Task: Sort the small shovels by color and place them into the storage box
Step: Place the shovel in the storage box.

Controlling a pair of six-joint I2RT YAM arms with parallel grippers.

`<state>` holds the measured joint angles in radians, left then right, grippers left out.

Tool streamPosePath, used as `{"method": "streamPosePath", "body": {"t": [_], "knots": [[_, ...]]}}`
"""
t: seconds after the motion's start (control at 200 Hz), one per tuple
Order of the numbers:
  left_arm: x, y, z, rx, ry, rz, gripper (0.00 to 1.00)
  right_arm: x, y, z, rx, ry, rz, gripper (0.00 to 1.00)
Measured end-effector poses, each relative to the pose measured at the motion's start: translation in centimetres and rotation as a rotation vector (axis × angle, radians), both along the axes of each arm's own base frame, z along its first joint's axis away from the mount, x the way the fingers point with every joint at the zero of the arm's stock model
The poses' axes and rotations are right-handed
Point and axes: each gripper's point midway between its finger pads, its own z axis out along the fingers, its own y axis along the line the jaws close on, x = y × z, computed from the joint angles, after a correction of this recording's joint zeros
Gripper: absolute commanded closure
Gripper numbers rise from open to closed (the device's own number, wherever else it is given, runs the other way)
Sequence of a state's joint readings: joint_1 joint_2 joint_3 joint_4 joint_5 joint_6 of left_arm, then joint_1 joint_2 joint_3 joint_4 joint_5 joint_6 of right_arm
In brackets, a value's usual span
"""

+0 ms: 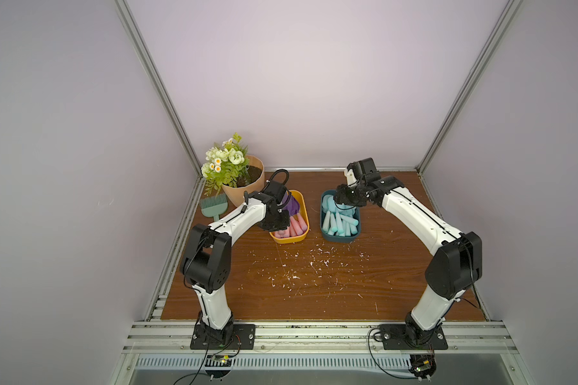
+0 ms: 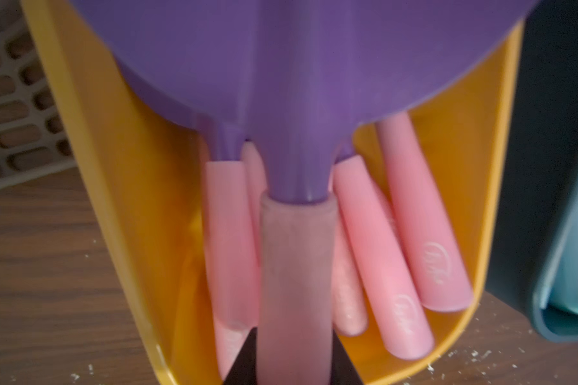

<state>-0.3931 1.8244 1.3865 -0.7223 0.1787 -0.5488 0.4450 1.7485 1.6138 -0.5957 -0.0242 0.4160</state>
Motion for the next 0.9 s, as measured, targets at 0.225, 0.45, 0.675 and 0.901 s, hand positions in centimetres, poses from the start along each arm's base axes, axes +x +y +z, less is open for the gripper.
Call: {"method": "streamPosePath", "body": {"t": [0.225,0.45,0.675,0.901], "knots": [[0.2,0.5,-0.2,0.002,0.004,0.006,0.65,-0.5,-1.1,-2.0,-0.036,0.038,-0.020,0.45],[0.2,0.4,-0.2,0.000,0.004,0.009,0.55,-0.7,-1.6,-2.6,-0.040,0.054,-0.039,0.45],[0.7,1.1,0.4,0.033,-0.036,0.029,0.52,-0.5,-4.1,-2.4,-0.091,0.021,-0.118,0.43],[4.2,4.5,8.3,0.123,-0.439,0.141,0.39,-1.8,-17.5,-5.5,-0.230,0.015,-0.493,0.36]]}}
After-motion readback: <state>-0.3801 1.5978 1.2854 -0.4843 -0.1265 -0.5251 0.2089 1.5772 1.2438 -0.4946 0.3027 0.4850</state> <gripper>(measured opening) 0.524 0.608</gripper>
